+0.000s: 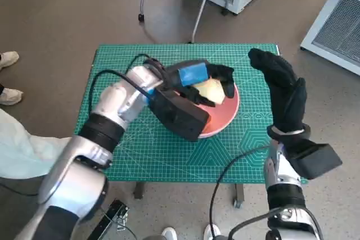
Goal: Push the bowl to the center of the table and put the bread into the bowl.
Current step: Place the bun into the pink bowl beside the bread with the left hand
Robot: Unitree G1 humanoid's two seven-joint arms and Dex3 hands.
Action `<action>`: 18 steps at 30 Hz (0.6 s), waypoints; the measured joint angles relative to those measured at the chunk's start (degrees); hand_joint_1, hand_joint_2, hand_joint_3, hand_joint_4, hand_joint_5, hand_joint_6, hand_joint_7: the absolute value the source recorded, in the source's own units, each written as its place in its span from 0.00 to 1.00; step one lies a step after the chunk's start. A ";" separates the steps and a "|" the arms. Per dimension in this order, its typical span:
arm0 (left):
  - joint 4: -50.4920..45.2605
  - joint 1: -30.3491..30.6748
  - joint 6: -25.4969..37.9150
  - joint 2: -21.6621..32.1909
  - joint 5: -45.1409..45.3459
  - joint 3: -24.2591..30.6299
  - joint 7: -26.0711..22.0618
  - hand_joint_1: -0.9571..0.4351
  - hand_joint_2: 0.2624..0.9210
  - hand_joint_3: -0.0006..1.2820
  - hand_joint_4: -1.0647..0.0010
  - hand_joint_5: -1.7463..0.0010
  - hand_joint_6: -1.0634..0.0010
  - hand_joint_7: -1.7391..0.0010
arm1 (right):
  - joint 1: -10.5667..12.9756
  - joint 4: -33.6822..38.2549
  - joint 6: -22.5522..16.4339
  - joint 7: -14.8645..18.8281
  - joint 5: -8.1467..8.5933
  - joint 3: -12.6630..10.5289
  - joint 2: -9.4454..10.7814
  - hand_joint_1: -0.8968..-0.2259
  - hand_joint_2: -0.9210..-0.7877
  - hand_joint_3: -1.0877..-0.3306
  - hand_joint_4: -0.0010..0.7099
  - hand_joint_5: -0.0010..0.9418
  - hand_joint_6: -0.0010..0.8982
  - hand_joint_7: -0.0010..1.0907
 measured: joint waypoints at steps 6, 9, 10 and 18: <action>-1.57 0.38 4.16 0.10 -0.09 -0.36 -4.96 0.50 1.00 0.08 0.80 0.99 0.71 0.91 | 0.19 -0.41 0.00 -0.74 -0.50 -0.12 0.00 0.50 0.00 0.43 0.56 0.01 0.06 0.68; -3.54 1.07 6.27 0.38 -0.69 0.04 -7.84 0.48 1.00 0.06 0.86 1.00 0.74 0.93 | 0.24 -0.81 0.00 -1.17 -0.64 -0.13 -0.01 0.50 0.00 0.43 0.56 0.01 0.06 0.68; -4.31 1.37 7.01 0.50 -1.17 0.28 -8.85 0.48 1.00 0.06 0.87 1.00 0.75 0.94 | 0.24 -0.95 0.00 -1.29 -0.66 -0.12 0.00 0.50 0.00 0.43 0.56 0.01 0.07 0.68; -11.10 4.30 12.75 1.93 -7.11 4.29 -16.69 0.48 1.00 0.04 0.90 1.00 0.75 0.95 | 0.24 -1.33 0.22 -1.85 -0.69 -0.16 -0.05 0.50 0.00 0.43 0.56 0.01 0.07 0.68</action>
